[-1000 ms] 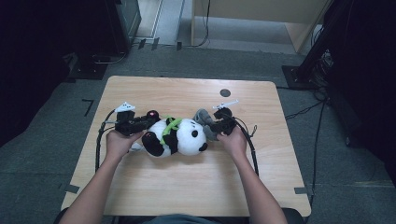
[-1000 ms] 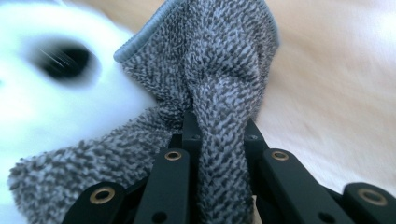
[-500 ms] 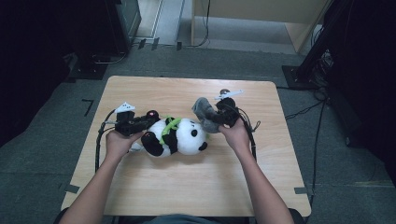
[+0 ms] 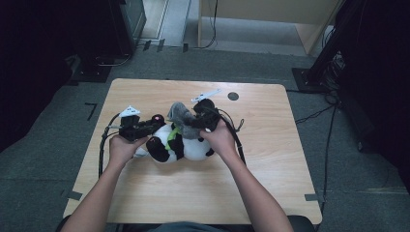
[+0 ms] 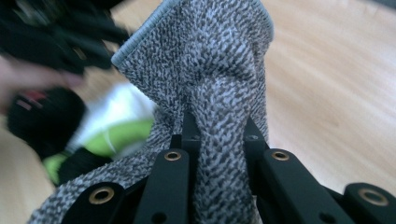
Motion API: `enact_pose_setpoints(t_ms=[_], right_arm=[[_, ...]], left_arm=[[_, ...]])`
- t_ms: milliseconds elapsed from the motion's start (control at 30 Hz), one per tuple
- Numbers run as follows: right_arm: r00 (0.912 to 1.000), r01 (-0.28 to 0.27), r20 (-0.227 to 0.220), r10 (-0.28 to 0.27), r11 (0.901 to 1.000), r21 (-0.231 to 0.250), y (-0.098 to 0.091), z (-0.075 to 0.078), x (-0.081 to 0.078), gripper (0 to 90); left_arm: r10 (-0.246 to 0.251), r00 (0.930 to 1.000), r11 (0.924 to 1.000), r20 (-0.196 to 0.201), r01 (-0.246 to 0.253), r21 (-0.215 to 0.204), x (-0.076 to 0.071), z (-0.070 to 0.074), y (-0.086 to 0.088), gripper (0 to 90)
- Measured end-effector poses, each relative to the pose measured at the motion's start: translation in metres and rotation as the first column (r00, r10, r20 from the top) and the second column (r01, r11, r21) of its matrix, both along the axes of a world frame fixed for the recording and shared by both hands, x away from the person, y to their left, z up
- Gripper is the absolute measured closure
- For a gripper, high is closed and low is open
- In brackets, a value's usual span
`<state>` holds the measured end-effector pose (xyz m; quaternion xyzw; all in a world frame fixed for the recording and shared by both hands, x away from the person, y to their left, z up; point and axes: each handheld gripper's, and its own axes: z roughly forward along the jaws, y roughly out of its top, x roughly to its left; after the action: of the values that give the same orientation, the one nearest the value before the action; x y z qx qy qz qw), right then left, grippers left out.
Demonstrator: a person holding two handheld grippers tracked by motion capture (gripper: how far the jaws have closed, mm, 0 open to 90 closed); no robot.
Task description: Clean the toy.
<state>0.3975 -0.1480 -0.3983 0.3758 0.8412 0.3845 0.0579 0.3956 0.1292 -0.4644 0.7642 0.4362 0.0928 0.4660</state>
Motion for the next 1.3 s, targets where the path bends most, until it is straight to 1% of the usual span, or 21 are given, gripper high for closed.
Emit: enact_pose_setpoints(t_ms=[67,100,133,267,367,467,533,633,733,833,933,967,1000,1033,1067,1100,1133,1200,1233,1267,1300], right_arm=[[0.9998,0.005,0.017,-0.004,0.9997,-0.024,0.000,-0.009,-0.001,79.3],[0.9997,0.004,0.023,-0.003,0.9999,-0.011,-0.003,-0.012,-0.001,79.4],[0.9998,0.011,0.016,-0.011,0.9999,0.004,-0.006,-0.014,-0.001,79.3],[0.9991,0.041,0.012,-0.041,0.9991,0.013,-0.018,-0.019,0.002,79.3],[0.9969,0.076,0.020,-0.076,0.9971,-0.009,-0.026,-0.023,0.005,79.4],[0.9927,0.119,-0.016,-0.120,0.9928,-0.009,-0.039,-0.033,0.011,79.6],[0.9899,0.136,-0.046,-0.134,0.9898,0.043,-0.048,-0.039,0.013,79.6],[0.9854,0.168,-0.031,-0.168,0.9858,0.005,-0.055,-0.049,0.016,79.7],[0.9764,0.208,-0.062,-0.207,0.9779,0.015,-0.064,-0.061,0.022,79.9],[0.9668,0.239,-0.092,-0.238,0.9710,-0.001,-0.072,-0.074,0.024,80.0],[0.9627,0.251,-0.110,-0.247,0.9677,0.022,-0.079,-0.085,0.024,80.1],[0.9602,0.254,-0.122,-0.251,0.9671,0.009,-0.082,-0.090,0.024,80.1],[0.9584,0.253,-0.131,-0.254,0.9672,-0.019,-0.083,-0.095,0.024,80.0],[0.9583,0.250,-0.135,-0.252,0.9677,-0.031,-0.084,-0.099,0.023,80.0],[0.9621,0.244,-0.123,-0.244,0.9697,-0.013,-0.087,-0.102,0.022,80.0],[0.9601,0.252,-0.127,-0.249,0.9678,0.003,-0.089,-0.103,0.021,80.0],[0.9605,0.251,-0.124,-0.249,0.9679,0.004,-0.090,-0.103,0.021,80.0],[0.9659,0.237,-0.100,-0.239,0.9710,-0.033,-0.089,-0.101,0.021,79.9],[0.9653,0.241,-0.090,-0.245,0.9688,-0.060,-0.088,-0.100,0.022,79.9],[0.9639,0.247,-0.075,-0.256,0.9634,-0.103,-0.088,-0.096,0.023,79.8],[0.9634,0.250,-0.069,-0.259,0.9607,-0.121,-0.089,-0.094,0.024,79.8]], left_arm=[[-0.002,1.0000,1.0000,-0.001,0.002,0.005,0.000,0.000,-0.001,66.8],[-0.004,1.0000,1.0000,0.000,0.004,0.006,-0.001,0.000,-0.001,66.8],[-0.006,1.0000,1.0000,-0.002,0.006,0.004,-0.001,0.000,-0.002,66.8],[-0.013,0.9998,0.9999,-0.014,0.013,0.003,0.000,0.000,-0.002,66.7],[-0.014,0.9998,0.9999,-0.016,0.014,0.001,-0.001,0.000,-0.001,66.7],[-0.015,0.9997,0.9998,-0.018,0.015,-0.010,0.000,-0.001,0.000,66.7],[-0.013,0.9997,0.9998,-0.019,0.012,-0.014,0.000,-0.002,0.000,66.7],[-0.010,0.9998,0.9999,-0.019,0.010,-0.013,0.000,-0.001,-0.001,66.7],[-0.012,0.9998,0.9999,-0.017,0.011,-0.013,-0.001,-0.001,-0.001,66.7],[-0.013,0.9997,0.9997,-0.021,0.012,-0.021,0.000,-0.001,0.000,66.7],[-0.017,0.9997,0.9997,-0.017,0.017,-0.020,0.000,0.000,0.000,66.7],[-0.016,0.9997,0.9997,-0.016,0.016,-0.021,0.000,0.000,0.001,66.7],[-0.018,0.9997,0.9997,-0.016,0.017,-0.019,0.000,0.001,0.001,66.7],[-0.021,0.9996,0.9996,-0.017,0.020,-0.020,0.000,0.002,0.001,66.7],[-0.020,0.9996,0.9996,-0.018,0.020,-0.021,0.001,0.002,0.002,66.8],[-0.019,0.9996,0.9996,-0.019,0.019,-0.021,0.001,0.002,0.002,66.8],[-0.020,0.9996,0.9995,-0.021,0.019,-0.024,0.001,0.003,0.001,67.0],[-0.019,0.9994,0.9994,-0.028,0.019,-0.031,0.001,0.003,0.002,67.2],[-0.019,0.9993,0.9993,-0.031,0.018,-0.033,0.001,0.004,0.002,67.4],[-0.020,0.9993,0.9992,-0.032,0.019,-0.035,0.001,0.004,0.002,67.4],[-0.022,0.9992,0.9991,-0.034,0.021,-0.037,0.001,0.004,0.002,67.5]])
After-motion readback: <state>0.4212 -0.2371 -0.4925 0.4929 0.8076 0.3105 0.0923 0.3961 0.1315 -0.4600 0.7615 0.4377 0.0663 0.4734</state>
